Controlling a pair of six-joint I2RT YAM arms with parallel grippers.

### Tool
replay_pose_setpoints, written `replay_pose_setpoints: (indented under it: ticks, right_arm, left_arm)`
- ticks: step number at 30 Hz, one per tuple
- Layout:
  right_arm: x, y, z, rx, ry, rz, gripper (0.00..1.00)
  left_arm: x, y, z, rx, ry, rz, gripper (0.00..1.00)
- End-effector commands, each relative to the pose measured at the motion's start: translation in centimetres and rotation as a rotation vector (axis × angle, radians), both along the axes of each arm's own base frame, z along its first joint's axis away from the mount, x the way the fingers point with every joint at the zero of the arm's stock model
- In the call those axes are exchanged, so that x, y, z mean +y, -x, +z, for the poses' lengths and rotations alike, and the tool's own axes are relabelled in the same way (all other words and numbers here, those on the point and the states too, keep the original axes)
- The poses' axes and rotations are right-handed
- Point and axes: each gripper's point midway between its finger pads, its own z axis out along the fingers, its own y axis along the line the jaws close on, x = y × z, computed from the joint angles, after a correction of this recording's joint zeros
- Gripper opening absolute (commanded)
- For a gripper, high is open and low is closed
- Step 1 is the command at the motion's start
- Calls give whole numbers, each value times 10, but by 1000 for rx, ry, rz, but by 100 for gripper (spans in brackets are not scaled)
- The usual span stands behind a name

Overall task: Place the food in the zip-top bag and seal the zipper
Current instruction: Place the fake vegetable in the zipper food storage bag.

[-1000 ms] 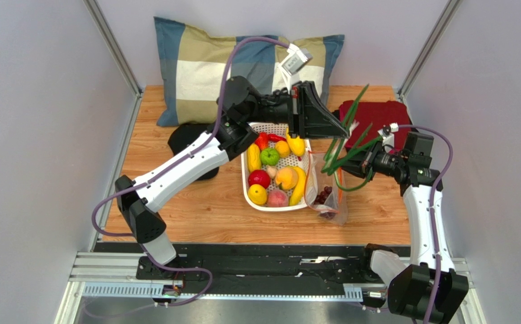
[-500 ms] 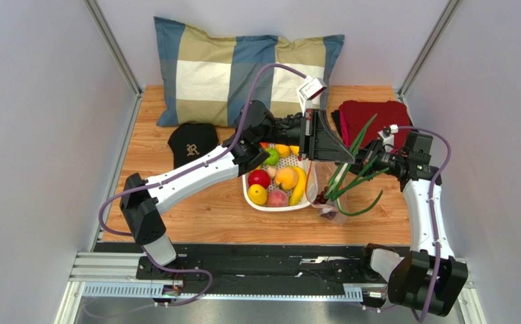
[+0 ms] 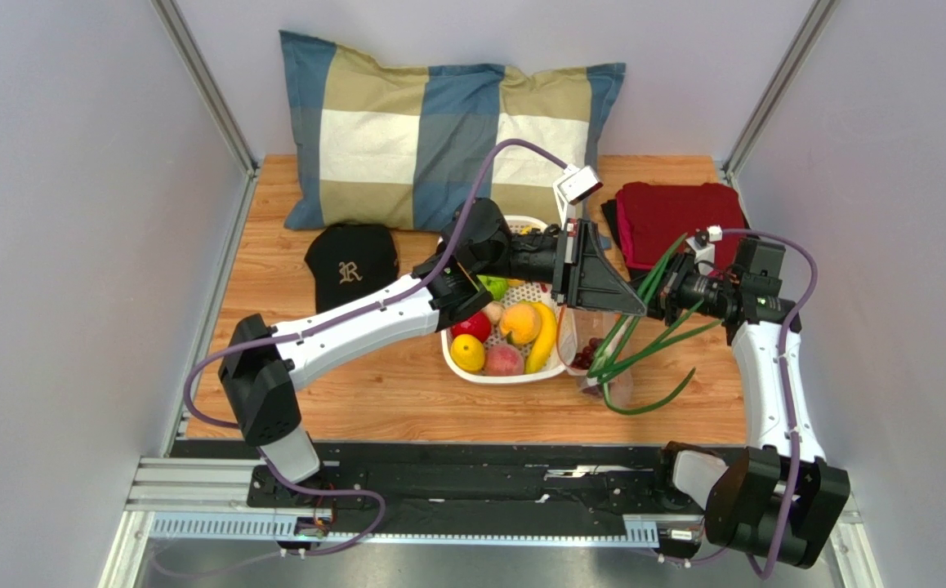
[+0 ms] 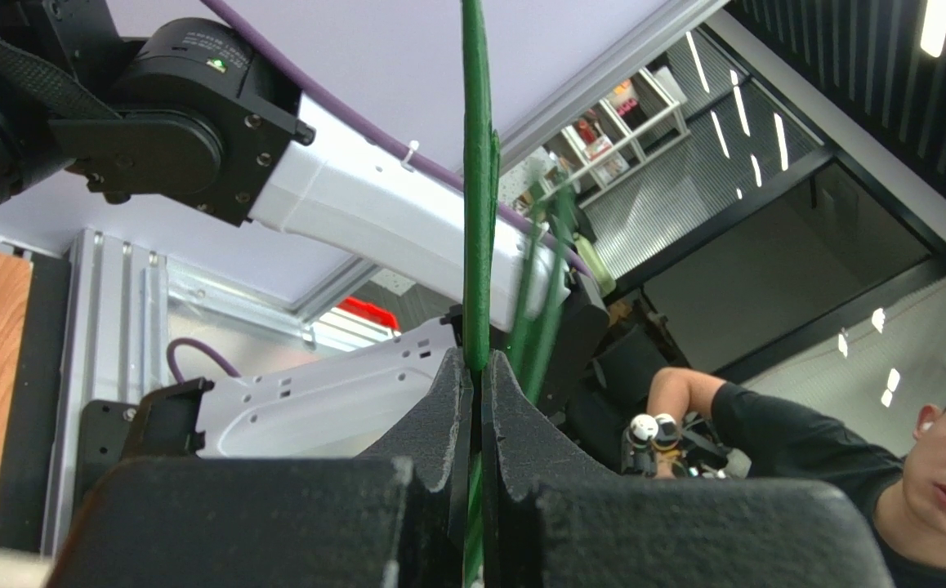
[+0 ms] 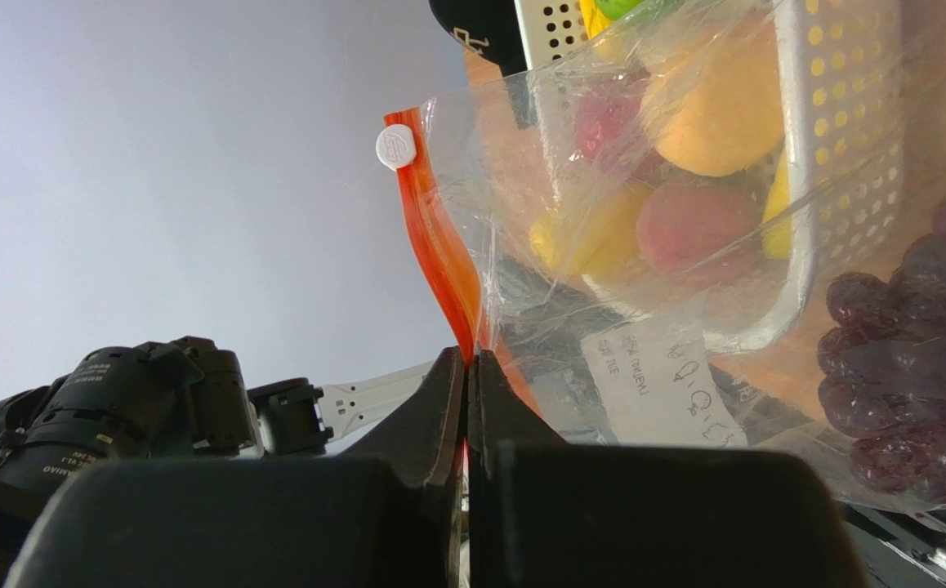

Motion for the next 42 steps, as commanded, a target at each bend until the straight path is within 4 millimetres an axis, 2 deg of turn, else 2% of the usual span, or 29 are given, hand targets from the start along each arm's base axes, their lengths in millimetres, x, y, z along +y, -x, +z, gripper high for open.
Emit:
replay_pose_setpoints:
  ticks: [1, 5, 11, 14, 16, 21, 22, 26, 30, 35, 37, 38, 42]
  right_arm:
    - [1, 2, 9, -36, -19, 26, 0]
    - [0, 2, 14, -54, -9, 29, 0]
    - [1, 3, 15, -52, -11, 35, 0]
    - [1, 3, 15, -49, -16, 38, 0]
    - [1, 3, 17, -48, -20, 42, 0]
    - [1, 3, 15, -16, -41, 50, 0]
    - [2, 3, 15, -11, -46, 53, 0]
    - [2, 4, 14, 14, -69, 60, 0]
    - [4, 6, 16, 39, -96, 70, 0]
    - [4, 6, 20, 61, -123, 72, 0]
    - [5, 6, 23, 67, -132, 71, 0]
    - [5, 7, 25, 65, -135, 74, 0]
    - [5, 7, 31, 58, -142, 72, 0]
  left_arm:
    - [-1, -10, 7, -15, 39, 35, 0]
    - [-10, -22, -5, -7, 20, 45, 0]
    - [-10, -26, -12, -10, 12, 54, 0]
    - [-10, -39, -14, -58, 44, 93, 0]
    - [-12, -55, -21, -87, 53, 135, 0]
    - [-20, -90, -53, -190, 49, 211, 0]
    - [-19, -93, -56, -230, 62, 222, 0]
    - [-18, -111, -86, -416, 45, 321, 0]
    - [-12, -129, -121, -504, -15, 410, 0]
    - [-2, -129, -145, -719, -77, 432, 0]
    - [2, -122, -153, -784, -125, 411, 0]
    - [3, -122, -156, -874, -126, 405, 0]
    - [8, -103, -183, -1018, -230, 298, 0]
